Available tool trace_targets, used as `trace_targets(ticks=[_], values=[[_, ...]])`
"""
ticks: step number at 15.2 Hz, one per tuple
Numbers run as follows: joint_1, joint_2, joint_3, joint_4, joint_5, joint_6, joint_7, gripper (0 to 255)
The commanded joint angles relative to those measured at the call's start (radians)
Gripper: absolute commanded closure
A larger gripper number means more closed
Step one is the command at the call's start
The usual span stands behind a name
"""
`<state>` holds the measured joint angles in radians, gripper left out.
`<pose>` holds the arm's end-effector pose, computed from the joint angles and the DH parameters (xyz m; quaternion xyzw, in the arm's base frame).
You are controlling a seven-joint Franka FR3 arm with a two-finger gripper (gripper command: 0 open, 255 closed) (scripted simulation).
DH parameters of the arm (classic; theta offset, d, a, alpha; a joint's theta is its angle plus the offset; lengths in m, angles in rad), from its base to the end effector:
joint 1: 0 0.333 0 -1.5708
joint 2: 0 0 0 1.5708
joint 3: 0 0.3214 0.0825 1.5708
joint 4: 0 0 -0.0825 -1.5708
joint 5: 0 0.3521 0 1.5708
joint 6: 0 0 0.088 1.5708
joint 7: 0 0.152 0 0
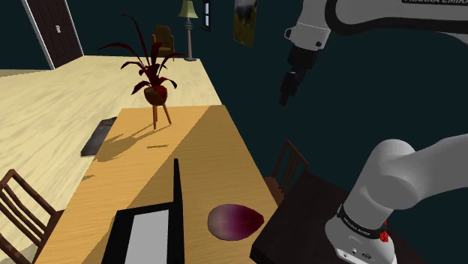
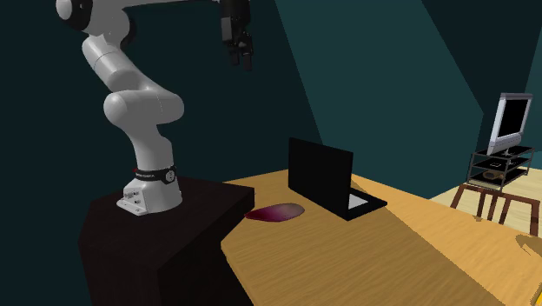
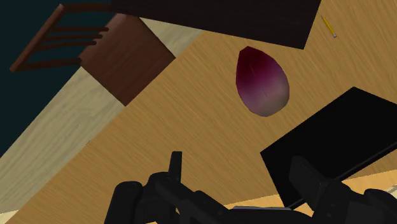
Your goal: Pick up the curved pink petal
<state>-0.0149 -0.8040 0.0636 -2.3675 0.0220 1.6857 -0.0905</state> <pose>0.2829 0.0218 0.5597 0.9963 0.0605 0.0602 0.0137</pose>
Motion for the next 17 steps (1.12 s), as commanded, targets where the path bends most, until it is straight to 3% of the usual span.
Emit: trace_targets(ticks=[1,10,14,17], values=[[0.000,0.000,0.000,0.000,0.000,0.000,0.000,0],[0.001,-0.042,-0.213,-0.337,0.137,0.314,-0.197,0],[0.000,0.012,-0.297,-0.448,0.236,0.460,-0.335,0],[0.029,0.089,-0.374,-0.510,0.333,0.573,-0.462,0]])
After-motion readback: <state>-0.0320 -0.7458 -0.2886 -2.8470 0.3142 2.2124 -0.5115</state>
